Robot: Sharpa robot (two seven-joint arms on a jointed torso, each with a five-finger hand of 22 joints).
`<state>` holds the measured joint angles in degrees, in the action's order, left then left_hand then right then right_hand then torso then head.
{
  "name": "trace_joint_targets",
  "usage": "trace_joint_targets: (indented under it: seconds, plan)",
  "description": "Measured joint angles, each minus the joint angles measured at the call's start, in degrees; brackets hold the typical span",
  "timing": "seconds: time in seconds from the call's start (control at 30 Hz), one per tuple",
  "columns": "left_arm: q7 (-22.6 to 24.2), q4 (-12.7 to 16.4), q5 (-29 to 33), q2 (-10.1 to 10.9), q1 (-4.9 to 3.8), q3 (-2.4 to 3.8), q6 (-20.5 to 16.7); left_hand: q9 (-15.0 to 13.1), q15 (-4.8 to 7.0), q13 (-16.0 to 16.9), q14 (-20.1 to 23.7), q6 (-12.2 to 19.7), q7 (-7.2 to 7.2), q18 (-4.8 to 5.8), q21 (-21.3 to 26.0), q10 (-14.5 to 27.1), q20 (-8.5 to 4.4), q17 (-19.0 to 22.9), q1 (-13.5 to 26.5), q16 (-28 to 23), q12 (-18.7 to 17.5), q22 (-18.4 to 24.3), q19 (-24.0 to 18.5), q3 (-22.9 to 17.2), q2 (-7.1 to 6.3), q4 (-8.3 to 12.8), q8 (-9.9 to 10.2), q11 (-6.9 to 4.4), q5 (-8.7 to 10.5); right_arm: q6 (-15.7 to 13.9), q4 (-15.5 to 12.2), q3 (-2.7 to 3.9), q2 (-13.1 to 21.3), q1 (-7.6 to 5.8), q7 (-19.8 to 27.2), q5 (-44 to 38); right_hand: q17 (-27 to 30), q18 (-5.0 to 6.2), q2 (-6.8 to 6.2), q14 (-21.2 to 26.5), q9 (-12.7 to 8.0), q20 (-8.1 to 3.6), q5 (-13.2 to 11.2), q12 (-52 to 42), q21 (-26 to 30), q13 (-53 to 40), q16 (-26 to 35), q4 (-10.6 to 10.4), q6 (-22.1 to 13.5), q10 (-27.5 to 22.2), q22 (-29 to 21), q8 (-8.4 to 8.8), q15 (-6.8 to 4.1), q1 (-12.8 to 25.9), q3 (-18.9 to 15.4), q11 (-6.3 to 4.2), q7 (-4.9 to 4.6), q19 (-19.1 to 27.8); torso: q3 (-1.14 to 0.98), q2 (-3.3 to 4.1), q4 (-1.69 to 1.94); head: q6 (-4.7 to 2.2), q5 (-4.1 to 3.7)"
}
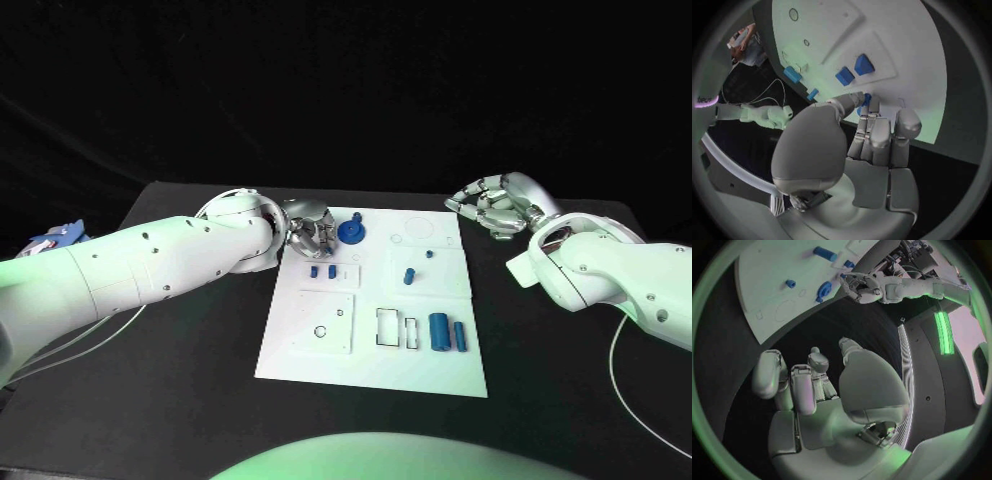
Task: Assemble the parts on the task board
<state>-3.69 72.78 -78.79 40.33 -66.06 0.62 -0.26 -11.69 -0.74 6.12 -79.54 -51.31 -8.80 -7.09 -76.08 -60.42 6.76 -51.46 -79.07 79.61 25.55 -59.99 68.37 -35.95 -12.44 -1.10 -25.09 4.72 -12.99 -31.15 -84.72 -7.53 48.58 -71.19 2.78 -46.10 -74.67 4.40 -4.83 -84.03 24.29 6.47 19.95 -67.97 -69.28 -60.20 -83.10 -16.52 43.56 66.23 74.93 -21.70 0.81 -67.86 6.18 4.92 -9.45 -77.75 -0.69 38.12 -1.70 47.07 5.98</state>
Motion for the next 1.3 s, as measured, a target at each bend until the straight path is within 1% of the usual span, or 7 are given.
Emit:
trace_joint_targets:
  seconds: [0.17,0.4,0.87,0.93,1.07,1.23,1.3]
  plan:
    - [-0.1,0.0,0.0,0.0,0.02,-0.03,0.0,0.1,-0.23,-0.1,0.2,0.0,0.0,0.0,0.4,0.4,0.1,0.7,0.2,-0.2,-0.8,0.6,-0.5,0.0,-0.22,0.0,0.5,0.42,0.0,0.0,0.0,0.0,0.0,0.0,0.0,0.0,0.0,0.0,0.0,0.0,0.0,0.0,0.0,0.0,0.0,0.0,0.0,0.0,0.0,0.0,0.0,0.0,0.0,0.0,0.0,0.0,0.0,0.0,0.01,-0.01,0.0,-0.03,0.02]
    - [-0.2,0.0,0.0,0.0,0.04,-0.05,0.0,0.4,-0.82,-0.2,0.8,0.7,-0.71,-0.01,1.0,1.4,0.3,1.8,0.6,-0.5,-1.9,1.7,-1.5,0.2,-0.6,0.2,1.7,1.24,0.0,0.0,0.0,0.0,0.0,0.0,0.0,0.0,0.0,0.0,0.0,0.0,0.0,0.0,0.0,0.0,0.0,0.1,0.2,0.0,0.0,0.0,0.0,-0.23,0.0,0.0,0.0,0.0,0.0,0.0,0.02,0.0,0.01,-0.03,0.03]
    - [-0.3,0.2,0.0,0.2,0.05,-0.06,0.0,0.5,-1.23,-0.2,1.2,0.9,-0.92,0.0,1.5,2.3,0.51,2.5,0.8,-0.7,-2.6,2.4,-2.2,0.2,-0.83,0.2,2.0,1.43,0.0,0.0,0.0,0.0,0.0,0.0,0.0,0.0,0.0,0.0,0.0,0.0,0.0,0.0,0.0,0.0,0.0,0.1,0.2,0.0,0.0,0.0,0.0,-0.23,0.0,0.0,0.0,0.0,0.0,0.0,0.06,0.03,0.04,0.03,-0.02]
    - [-0.3,0.2,0.0,0.2,0.05,-0.06,0.1,0.6,-1.23,-0.2,1.2,0.9,-0.92,0.0,1.5,2.5,0.7,2.7,0.8,-0.7,-2.6,2.6,-2.3,0.3,-0.83,0.3,2.4,1.65,0.0,0.0,0.0,0.0,0.0,0.01,0.0,0.0,0.0,0.0,0.0,0.0,0.0,0.0,0.0,0.0,0.0,0.1,0.2,0.0,0.0,0.0,0.0,-0.23,0.0,0.0,0.0,0.0,0.0,0.0,0.06,0.03,0.04,0.06,-0.03]
    - [-0.4,0.3,-0.2,0.3,0.05,-0.06,0.2,0.7,-1.64,-0.4,2.3,1.4,-1.2,0.0,2.4,4.8,1.21,3.9,1.8,-1.0,-3.5,3.6,-3.3,1.2,-1.81,0.2,3.1,1.92,0.0,0.0,0.1,0.0,0.0,0.01,0.0,0.0,0.1,0.0,0.0,0.0,0.0,0.0,0.0,0.0,0.4,0.3,0.2,-0.2,-0.2,-0.2,0.0,-0.23,0.0,0.0,-0.2,-0.21,-0.18,0.0,0.06,0.03,0.04,0.1,-0.04]
    - [-0.5,0.3,-0.5,0.4,0.05,-0.06,0.7,0.9,-1.85,-0.4,2.5,2.0,-1.29,0.0,2.4,5.4,1.26,4.4,1.8,-1.0,-3.5,3.9,-3.3,1.5,-1.81,0.2,3.8,2.03,0.0,0.0,0.1,0.0,0.0,0.02,0.0,0.0,0.2,0.0,0.0,0.0,0.0,0.0,0.0,0.0,0.4,0.3,0.2,-0.2,-0.2,-0.2,0.0,-0.23,0.0,0.0,-0.2,-0.21,-0.18,0.0,0.09,0.02,0.04,0.1,-0.05]
    - [-0.6,0.3,-0.7,0.5,0.05,-0.06,0.8,0.9,-1.64,-0.4,2.7,2.5,-1.01,-0.01,2.6,5.4,1.42,4.7,1.8,-1.0,-3.5,4.0,-3.5,1.5,-1.81,0.2,4.1,2.05,0.0,-0.1,0.1,0.0,0.0,0.03,0.0,0.0,0.2,0.0,0.0,0.0,0.0,0.0,0.0,0.0,0.4,0.3,0.2,-0.2,-0.2,-0.2,0.0,-0.23,0.0,0.0,-0.2,-0.21,-0.18,0.0,0.08,0.01,0.06,0.1,-0.05]
